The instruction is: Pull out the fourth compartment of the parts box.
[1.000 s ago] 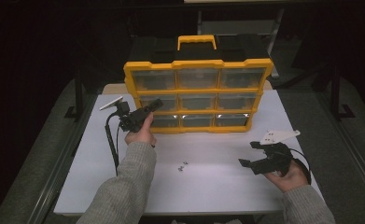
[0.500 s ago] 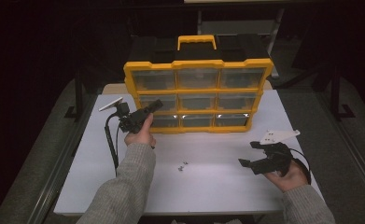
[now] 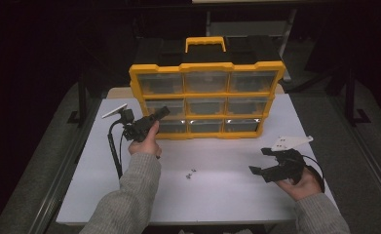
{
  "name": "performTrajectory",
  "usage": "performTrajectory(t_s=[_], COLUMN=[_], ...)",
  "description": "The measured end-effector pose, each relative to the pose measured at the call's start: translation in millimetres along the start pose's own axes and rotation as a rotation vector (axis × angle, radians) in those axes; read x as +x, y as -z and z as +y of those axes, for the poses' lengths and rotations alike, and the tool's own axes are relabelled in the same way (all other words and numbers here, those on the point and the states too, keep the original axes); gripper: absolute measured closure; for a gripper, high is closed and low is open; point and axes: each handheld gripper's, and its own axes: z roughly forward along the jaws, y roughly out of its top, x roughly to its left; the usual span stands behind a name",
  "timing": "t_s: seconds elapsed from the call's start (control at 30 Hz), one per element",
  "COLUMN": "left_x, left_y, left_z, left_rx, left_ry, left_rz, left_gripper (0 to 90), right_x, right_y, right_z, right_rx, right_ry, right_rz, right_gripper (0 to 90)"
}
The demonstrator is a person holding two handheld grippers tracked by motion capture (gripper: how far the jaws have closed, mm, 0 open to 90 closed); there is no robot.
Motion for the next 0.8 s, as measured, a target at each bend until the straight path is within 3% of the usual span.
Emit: performTrajectory(t_s=[0.8], left_x=[-2.8], left_y=[9.0], left_z=[-5.7], left_rx=[0.016], left_ry=[-0.013], left_rz=[-0.014], left_gripper=[85.3], right_x=[0.1], right_y=[-1.4], right_z=[0.3], right_rx=[0.008], right_ry=[0.0], right_rz=[0.002], right_gripper=[18.9])
